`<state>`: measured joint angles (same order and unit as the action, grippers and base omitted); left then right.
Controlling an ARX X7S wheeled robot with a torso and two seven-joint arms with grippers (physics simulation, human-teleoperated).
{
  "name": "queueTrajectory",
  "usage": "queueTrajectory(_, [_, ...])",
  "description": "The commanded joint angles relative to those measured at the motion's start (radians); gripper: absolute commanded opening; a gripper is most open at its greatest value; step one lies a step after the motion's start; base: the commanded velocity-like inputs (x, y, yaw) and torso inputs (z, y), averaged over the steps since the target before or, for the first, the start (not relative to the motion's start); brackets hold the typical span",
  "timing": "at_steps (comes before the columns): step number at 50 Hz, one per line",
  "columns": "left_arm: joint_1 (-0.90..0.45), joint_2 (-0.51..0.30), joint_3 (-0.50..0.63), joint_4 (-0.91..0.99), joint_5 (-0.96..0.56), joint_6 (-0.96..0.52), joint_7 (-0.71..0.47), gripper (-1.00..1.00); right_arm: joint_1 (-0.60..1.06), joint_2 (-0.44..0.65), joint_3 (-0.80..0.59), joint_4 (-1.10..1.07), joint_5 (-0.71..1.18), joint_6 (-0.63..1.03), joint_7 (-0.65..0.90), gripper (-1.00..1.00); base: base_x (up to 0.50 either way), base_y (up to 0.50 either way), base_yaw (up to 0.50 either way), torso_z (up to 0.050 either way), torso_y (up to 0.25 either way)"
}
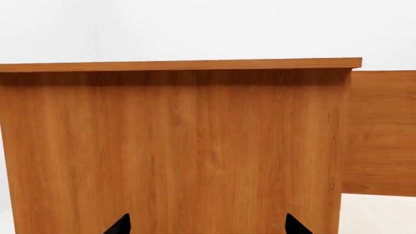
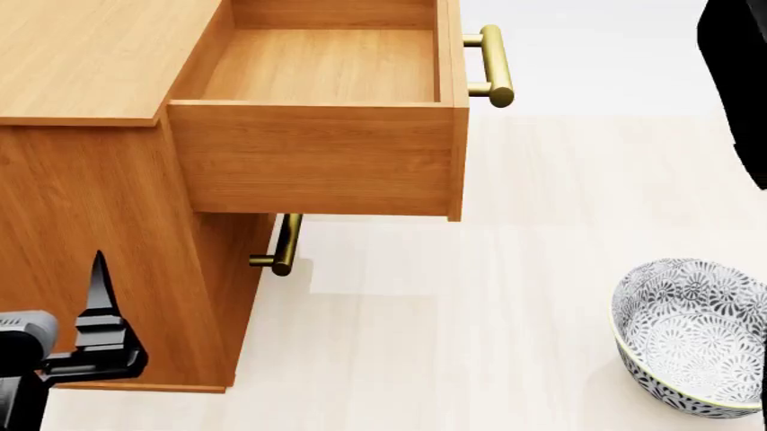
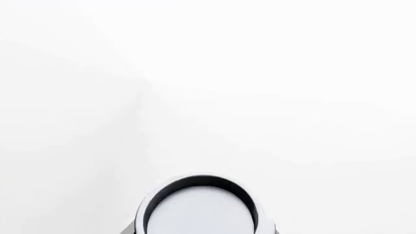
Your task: Put the ketchup in the top drawer of the cabinet.
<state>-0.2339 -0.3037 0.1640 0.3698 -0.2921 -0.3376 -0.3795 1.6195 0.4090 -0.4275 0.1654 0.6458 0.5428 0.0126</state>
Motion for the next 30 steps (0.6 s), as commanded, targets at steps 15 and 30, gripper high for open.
queueTrajectory(15, [-0.005,-0.003,0.012,-0.013,-0.001,0.006,-0.007,1.00,0.206,-0.240,-0.085,0.636,-0.143,-0.268,-0.237,-1.00,0.00,0.00,0.00,0.000,0.000])
queueTrajectory(30, [-0.002,-0.007,0.014,-0.003,-0.009,0.002,-0.012,1.00,0.352,-0.409,-0.164,1.143,-0.165,-0.458,-0.356,-1.00,0.00,0.00,0.00,0.000,0.000])
